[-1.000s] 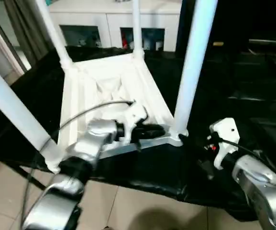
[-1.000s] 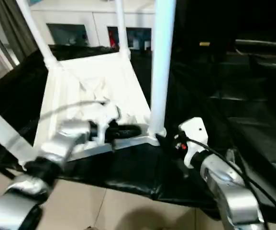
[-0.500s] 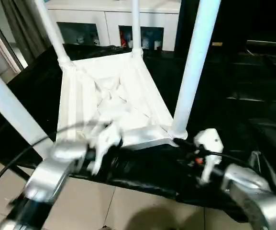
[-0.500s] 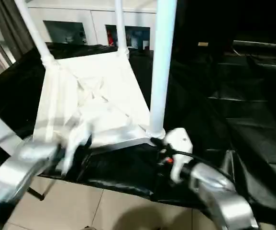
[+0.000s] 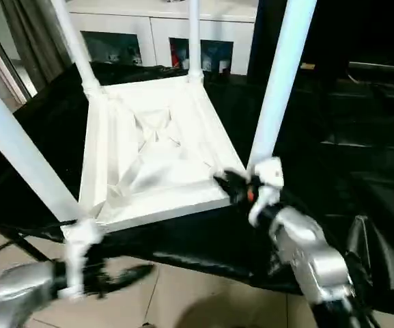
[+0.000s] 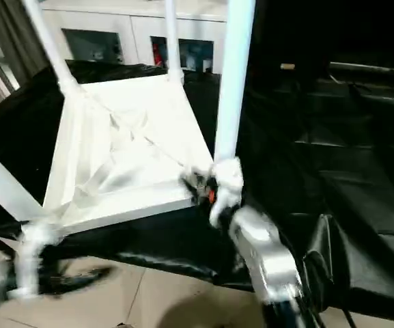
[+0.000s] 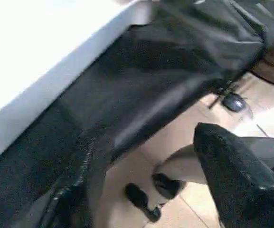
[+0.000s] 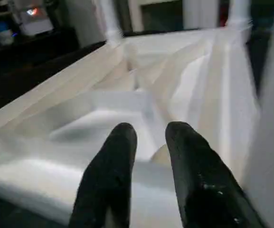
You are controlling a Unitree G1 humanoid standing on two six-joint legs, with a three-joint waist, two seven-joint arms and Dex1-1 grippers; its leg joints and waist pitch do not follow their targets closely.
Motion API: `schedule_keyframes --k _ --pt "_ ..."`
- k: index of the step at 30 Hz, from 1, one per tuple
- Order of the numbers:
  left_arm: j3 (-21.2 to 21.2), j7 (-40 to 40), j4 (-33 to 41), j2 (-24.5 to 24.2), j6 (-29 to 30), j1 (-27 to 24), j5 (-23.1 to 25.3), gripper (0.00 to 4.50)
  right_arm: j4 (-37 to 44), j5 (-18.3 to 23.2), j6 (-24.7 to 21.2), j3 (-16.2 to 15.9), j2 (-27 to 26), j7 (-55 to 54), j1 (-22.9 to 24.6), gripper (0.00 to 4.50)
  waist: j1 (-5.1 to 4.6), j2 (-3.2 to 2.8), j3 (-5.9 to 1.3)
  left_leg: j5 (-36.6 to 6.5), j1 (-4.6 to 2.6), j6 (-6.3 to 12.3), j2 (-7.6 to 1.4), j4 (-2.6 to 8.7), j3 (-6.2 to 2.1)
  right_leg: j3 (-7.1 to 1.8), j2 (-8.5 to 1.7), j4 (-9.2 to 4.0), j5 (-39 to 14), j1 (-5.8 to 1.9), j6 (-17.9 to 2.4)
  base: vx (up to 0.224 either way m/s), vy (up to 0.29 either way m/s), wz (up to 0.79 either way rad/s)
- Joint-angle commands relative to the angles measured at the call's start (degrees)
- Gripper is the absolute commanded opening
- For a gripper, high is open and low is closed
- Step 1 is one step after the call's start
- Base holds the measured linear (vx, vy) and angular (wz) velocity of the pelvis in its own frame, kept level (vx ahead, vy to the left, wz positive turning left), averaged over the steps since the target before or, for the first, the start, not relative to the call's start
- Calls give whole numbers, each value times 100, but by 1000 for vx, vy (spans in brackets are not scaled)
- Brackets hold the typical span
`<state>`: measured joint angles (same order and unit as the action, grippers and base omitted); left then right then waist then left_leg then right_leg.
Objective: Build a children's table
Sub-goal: Rotate leg to tighten, then rotate table base
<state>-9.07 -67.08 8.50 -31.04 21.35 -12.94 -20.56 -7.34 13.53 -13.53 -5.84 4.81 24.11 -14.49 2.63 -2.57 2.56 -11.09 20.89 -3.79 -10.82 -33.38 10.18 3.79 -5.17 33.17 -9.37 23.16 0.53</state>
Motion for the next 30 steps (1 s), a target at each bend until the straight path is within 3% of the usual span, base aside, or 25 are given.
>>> schedule_keyframes --k 1,4,6,10,13,17,21,23,24,25,26,30 --pt "-243 -153 -161 -129 -215 -115 -145 353 -281 -89 183 160 -26 -139 -106 78 -15 -61 -279 -1945 -60 -61 -172 509 -74 -238 -223 -351 -1786 -171 -995 0 0 0" --pt "-604 -307 -499 -310 -389 -279 -270 396 -804 -148 447 334 -7 -330 -394 52 -29 -61 -273 -2092 -90 -84 -176 513 -65 -245 -224 -351 -1796 -159 -1051 0 0 0" --pt "-733 -394 -614 -408 -440 -348 -283 394 -1076 -185 582 428 28 -423 -543 39 -30 -66 -272 -2148 -116 -95 -185 515 -59 -251 -210 -356 -1807 -151 -1050 0 0 0" --pt "-924 -503 -782 -616 -542 -513 -254 443 -1752 -260 1014 640 118 -617 -891 0 -42 -61 -270 -2155 -110 -95 -183 512 -60 -252 -221 -341 -1793 -163 -1095 0 0 0" --pt "-1074 -577 -965 -780 -751 -612 -274 437 -2310 -235 1296 786 176 -633 -1169 0 -51 -54 -278 -2152 -106 -55 -176 504 -61 -246 -221 -337 -1822 -167 -1123 0 0 0" --pt "-1300 -487 -1068 -766 -877 -398 -461 443 -2595 -290 1383 712 231 -492 -1317 0 -26 -59 -294 -2040 -127 -24 -185 492 -47 -244 -209 -309 -1587 -182 -1210 0 0 0" --pt "-1458 -356 -608 -600 -454 29 -1061 443 -2166 -475 1131 296 336 17 -985 0 10 -44 -295 -1903 -94 -13 -193 484 -39 -231 -198 -253 -1344 -221 -1313 0 0 0" --pt "-1372 -284 -504 -589 -427 159 -1172 443 -1828 -619 932 25 505 209 -665 0 25 -17 -277 -1995 -89 -18 -196 490 -28 -230 -192 -274 -1574 -240 -1216 0 0 0" --pt "-1367 -283 -503 -590 -431 166 -1175 443 -1813 -624 921 13 515 216 -649 0 31 -20 -283 -2005 -105 -22 -196 480 -24 -236 -200 -282 -1627 -227 -1200 0 0 0" --pt "-1344 -253 -490 -551 -431 270 -1231 443 -1488 -675 609 -65 645 166 -391 0 23 -23 -282 -2018 -106 -20 -190 478 -25 -238 -198 -286 -1681 -222 -1198 0 0 0" --pt "-1337 -232 -504 -534 -438 338 -1254 443 -1298 -677 470 -88 702 148 -244 0 39 -21 -271 -2030 -104 -28 -188 486 -23 -248 -196 -320 -1836 -225 -1088 0 0 0" --pt "-1338 -170 -612 -449 -425 593 -1352 443 -838 -695 264 -196 846 261 126 0 43 -29 -261 -2236 -132 -101 -180 486 -39 -250 -200 -355 -2211 -189 -984 0 0 0"
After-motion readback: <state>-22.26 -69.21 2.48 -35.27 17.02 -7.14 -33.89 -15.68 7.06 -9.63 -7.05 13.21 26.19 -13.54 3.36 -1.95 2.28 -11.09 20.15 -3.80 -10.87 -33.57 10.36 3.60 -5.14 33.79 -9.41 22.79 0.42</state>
